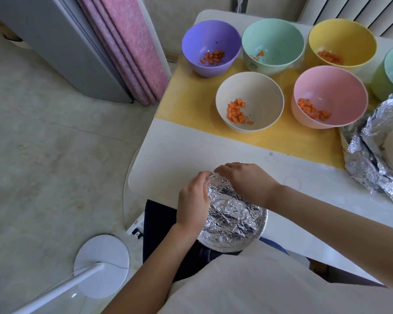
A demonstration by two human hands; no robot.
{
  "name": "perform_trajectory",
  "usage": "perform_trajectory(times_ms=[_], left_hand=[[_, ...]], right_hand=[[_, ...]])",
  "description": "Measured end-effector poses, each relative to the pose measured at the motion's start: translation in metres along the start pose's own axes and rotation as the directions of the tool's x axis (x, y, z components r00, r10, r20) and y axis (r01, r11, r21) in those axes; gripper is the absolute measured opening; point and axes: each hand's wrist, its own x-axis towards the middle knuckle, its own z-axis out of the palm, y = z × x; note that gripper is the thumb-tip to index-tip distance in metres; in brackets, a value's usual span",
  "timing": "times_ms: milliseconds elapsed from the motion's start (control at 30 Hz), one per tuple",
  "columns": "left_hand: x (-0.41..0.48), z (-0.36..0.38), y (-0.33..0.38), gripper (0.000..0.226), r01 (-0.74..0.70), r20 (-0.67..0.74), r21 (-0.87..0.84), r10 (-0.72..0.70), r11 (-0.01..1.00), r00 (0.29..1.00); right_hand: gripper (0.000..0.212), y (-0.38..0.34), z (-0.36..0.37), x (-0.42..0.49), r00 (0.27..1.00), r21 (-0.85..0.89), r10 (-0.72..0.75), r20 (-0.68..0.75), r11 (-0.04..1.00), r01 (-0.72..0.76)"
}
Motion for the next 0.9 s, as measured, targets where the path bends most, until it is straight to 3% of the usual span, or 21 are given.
perform_trajectory(times_ms=[67, 200, 367, 467, 567, 667, 900], left_hand=[[-0.001, 0.0, 0.001, 0.026, -0.006, 0.003, -0.018, 0.006, 1.0, 1.0], [-0.001, -0.001, 0.004, 0.035, -0.018, -0.013, -0.054, 0.017, 0.998, 1.0], [-0.003, 0.002, 0.002, 0.015, 0.068, -0.005, -0.114, -0.069, 0.991, 0.998], [-0.001, 0.003, 0.001, 0.009, 0.086, 0.004, -0.125, -0.086, 0.988, 0.996], [0.004, 0.003, 0.001, 0.009, 0.094, 0.017, -0.111, -0.093, 0.989, 0.996], [0.005, 0.005, 0.005, 0.01, 0.08, 0.054, -0.096, -0.075, 0.992, 0.996], [0.006, 0.003, 0.007, 0.012, 0.099, 0.085, -0.075, -0.093, 0.992, 0.992]], right_hand=[[0.038, 0.003, 0.001, 0.002, 1.0, 0.112, -0.01, 0.006, 0.994, 0.009], [0.046, 0.004, -0.002, 0.002, 1.0, 0.108, -0.001, -0.028, 0.994, 0.004], [0.041, 0.003, -0.003, 0.003, 1.0, 0.097, -0.018, -0.013, 0.995, 0.019], [0.023, 0.007, -0.004, 0.007, 1.0, 0.218, -0.007, 0.011, 0.976, 0.005], [0.04, 0.007, -0.014, 0.013, 0.983, 0.399, 0.102, 0.154, 0.904, -0.157], [0.057, 0.006, -0.02, 0.017, 0.94, 0.429, 0.179, 0.29, 0.854, -0.295], [0.057, 0.014, -0.023, 0.016, 0.927, 0.426, 0.155, 0.341, 0.854, -0.299]])
